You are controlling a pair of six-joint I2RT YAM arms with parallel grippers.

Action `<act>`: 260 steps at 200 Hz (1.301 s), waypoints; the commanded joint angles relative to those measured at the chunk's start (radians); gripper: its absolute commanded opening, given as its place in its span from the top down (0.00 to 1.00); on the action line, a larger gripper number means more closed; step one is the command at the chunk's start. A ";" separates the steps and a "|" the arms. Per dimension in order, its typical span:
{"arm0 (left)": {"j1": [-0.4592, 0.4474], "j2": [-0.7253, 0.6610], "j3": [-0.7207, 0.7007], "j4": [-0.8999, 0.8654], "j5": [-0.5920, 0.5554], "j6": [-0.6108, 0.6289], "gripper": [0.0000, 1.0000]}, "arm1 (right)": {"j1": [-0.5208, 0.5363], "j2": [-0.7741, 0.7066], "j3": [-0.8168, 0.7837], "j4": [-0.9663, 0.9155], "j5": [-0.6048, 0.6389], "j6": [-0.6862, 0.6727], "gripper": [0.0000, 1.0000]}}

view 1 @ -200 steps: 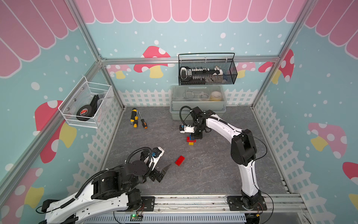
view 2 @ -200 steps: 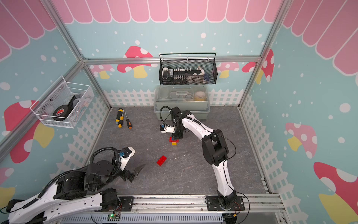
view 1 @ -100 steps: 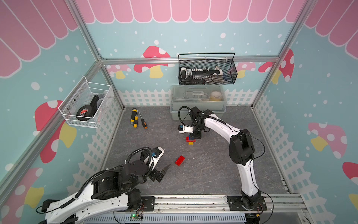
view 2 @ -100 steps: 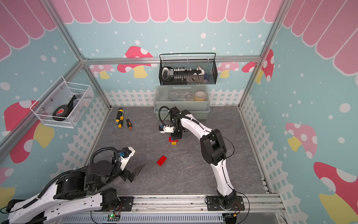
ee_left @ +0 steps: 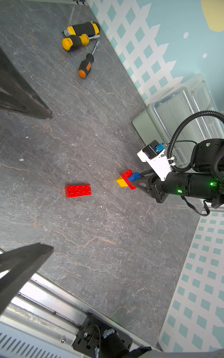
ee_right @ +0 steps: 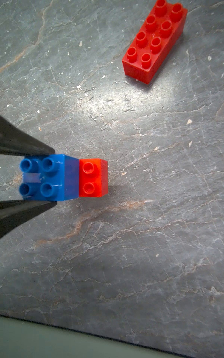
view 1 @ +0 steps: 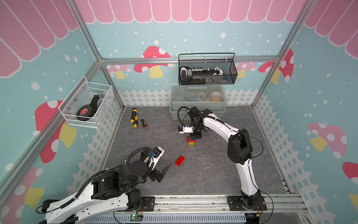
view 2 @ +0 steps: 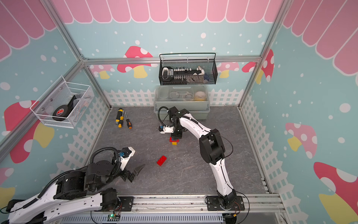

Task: Assemble the letter f with lego
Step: Assemble the lego brick with the lego brick.

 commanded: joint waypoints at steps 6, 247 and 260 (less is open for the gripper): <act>-0.005 -0.006 0.021 -0.020 -0.003 0.014 0.01 | 0.009 0.045 0.026 -0.073 0.012 -0.041 0.67; -0.004 -0.009 0.021 -0.020 0.003 0.015 0.01 | 0.023 0.050 -0.034 -0.051 0.053 -0.006 0.67; -0.005 -0.007 0.021 -0.020 0.003 0.015 0.01 | 0.023 0.043 -0.052 -0.042 0.051 -0.004 0.67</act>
